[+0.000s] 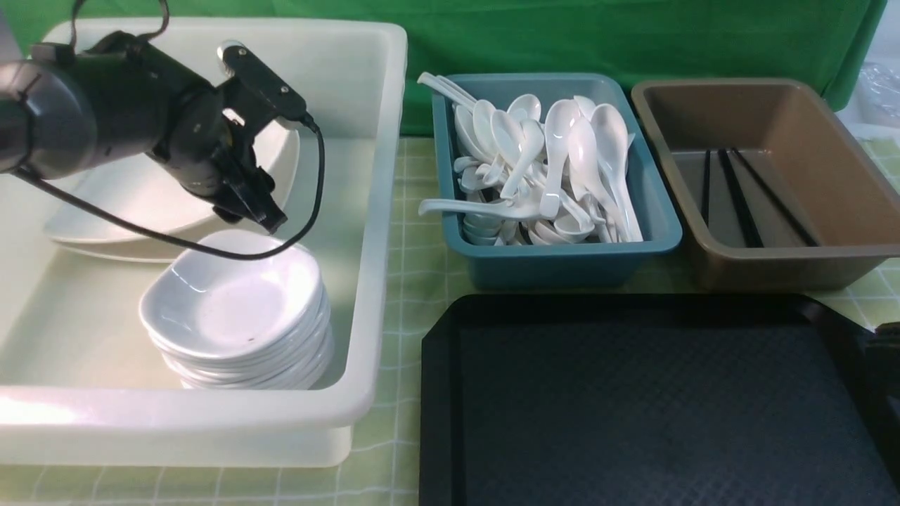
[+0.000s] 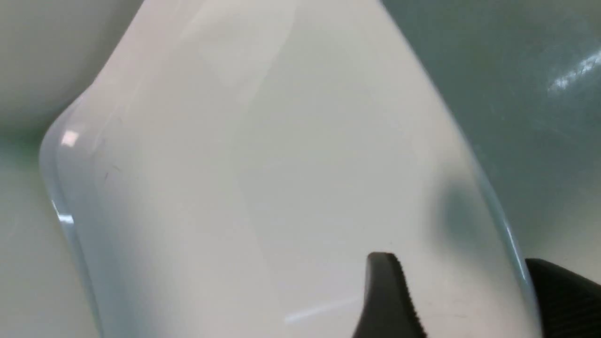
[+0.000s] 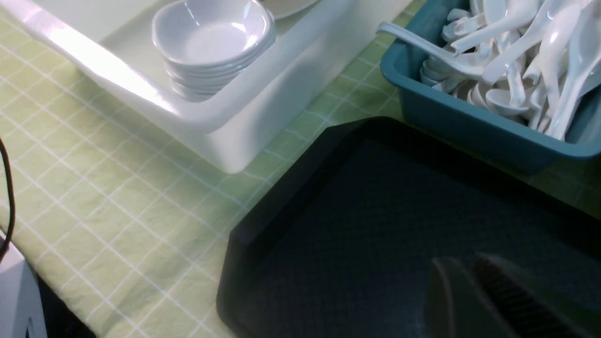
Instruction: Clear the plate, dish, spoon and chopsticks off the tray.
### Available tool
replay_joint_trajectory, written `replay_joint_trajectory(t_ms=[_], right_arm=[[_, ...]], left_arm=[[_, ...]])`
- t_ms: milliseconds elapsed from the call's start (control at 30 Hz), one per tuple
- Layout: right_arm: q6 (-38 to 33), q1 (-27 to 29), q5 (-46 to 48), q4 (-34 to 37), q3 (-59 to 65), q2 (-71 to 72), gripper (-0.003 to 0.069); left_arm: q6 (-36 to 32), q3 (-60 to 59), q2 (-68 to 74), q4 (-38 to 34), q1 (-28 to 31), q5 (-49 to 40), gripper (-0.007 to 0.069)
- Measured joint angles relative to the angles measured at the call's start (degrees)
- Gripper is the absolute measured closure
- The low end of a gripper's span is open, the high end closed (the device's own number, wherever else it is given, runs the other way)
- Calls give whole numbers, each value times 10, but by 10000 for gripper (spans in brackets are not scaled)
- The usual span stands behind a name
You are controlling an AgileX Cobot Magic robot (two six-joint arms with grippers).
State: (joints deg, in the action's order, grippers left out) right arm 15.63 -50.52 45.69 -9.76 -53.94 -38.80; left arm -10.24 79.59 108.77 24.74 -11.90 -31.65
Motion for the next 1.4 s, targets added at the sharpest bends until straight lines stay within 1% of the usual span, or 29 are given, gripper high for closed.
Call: replay_joint_trajectory(t_ms=[100,233,400,533,600,667,733,767,833,933,967,1033,1067,1200,1300,1400], right_arm=[[0,0,1,6,0,0,568],[0,0,2,7,0,0,568],[0,0,2,8,0,0,568],[0,0,3,8,0,0,568],[-1,0,4,7,0,0,568],[0,0,6,6,0,0,566],[0,0,6,5,0,0,564],[0,0,6,5,0,0,564],[0,0,6,5,0,0,561],[0,0,9,4,0,0,559],[0,0,9,4,0,0,560],[0,0,11,2,0,0,585],[0,0,12,0,0,0,618],[0,0,17,-1,0,0,634],[0,0,21,-2,0,0,634],[0,0,23,-2,0,0,632]], left_arm=[[-7,0,-1,-9,-1,1,193],[-14,0,-13,-20,-1,6,155],[-15,1,-51,-42,-1,11,149],[-15,1,-93,-84,-6,-6,162],[-18,-3,-146,-142,-19,-17,242],[-42,-24,-219,-207,-43,-1,382],[-55,-41,-258,-234,-55,13,449],[-74,-75,-324,-270,-73,38,543],[-88,-128,-404,-314,-99,71,593],[-93,-222,-517,-359,-131,125,615],[-93,-229,-525,-362,-131,129,615],[-94,-287,-591,-386,-147,163,615],[-94,-331,-641,-401,-157,190,615],[-97,-433,-759,-409,-171,247,615],[-98,-479,-812,-408,-172,254,615],[-100,-502,-844,-398,-172,253,615]])
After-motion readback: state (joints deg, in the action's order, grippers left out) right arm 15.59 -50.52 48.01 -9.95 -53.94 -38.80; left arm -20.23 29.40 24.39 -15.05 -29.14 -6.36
